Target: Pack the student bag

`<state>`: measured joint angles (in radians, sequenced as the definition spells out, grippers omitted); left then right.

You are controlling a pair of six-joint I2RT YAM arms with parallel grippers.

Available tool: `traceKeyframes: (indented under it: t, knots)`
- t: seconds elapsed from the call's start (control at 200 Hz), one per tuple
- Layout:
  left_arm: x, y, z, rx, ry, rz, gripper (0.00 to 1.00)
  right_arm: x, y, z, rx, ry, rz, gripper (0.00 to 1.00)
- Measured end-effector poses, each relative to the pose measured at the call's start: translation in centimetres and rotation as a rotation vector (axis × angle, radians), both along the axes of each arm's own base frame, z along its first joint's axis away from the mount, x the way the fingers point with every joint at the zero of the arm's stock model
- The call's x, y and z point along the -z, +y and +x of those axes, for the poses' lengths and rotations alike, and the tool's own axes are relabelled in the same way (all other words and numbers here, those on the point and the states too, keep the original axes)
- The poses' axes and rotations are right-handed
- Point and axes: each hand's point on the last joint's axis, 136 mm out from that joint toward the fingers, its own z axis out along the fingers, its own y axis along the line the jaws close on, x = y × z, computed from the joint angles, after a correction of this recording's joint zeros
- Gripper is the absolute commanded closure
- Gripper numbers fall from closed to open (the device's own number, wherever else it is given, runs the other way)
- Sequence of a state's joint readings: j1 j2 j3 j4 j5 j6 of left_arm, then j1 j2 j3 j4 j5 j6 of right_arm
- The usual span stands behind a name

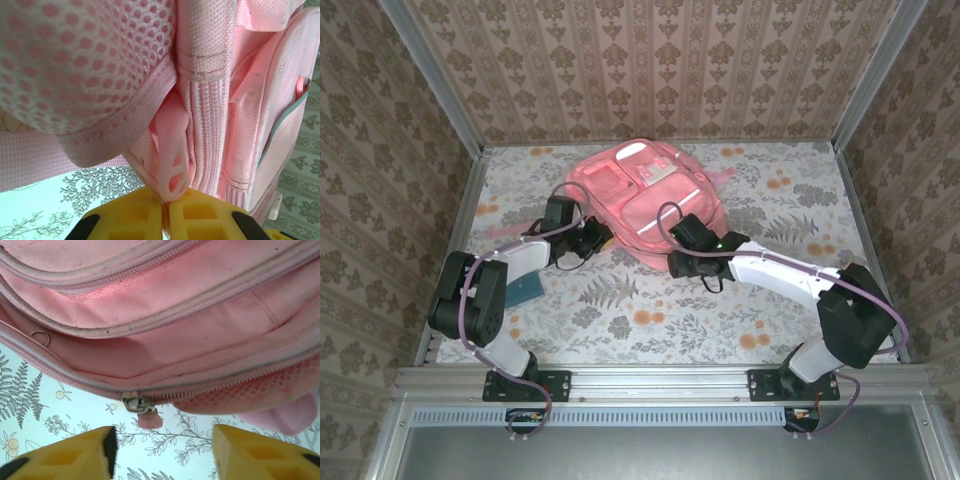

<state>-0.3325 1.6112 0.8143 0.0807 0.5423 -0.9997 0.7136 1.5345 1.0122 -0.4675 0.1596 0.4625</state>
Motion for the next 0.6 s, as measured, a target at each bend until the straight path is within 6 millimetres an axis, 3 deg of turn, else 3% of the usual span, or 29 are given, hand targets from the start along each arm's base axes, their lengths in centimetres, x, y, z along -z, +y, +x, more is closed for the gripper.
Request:
traceKeyframes:
  t: [0.21,0.475,0.6]
  knots:
    - [0.1,0.8,0.3,-0.005,-0.003,0.025,0.89,1.9,1.1,0.4,-0.037,0.043,-0.007,0.6]
    - [0.3,1.2,0.4,-0.004,-0.004,0.038,0.89,1.9,1.4,0.7,-0.06,0.026,-0.009,0.9]
    - [0.4,1.8,0.5,-0.009,-0.002,0.044,0.85,1.9,1.6,0.7,-0.079,0.025,-0.009,0.98]
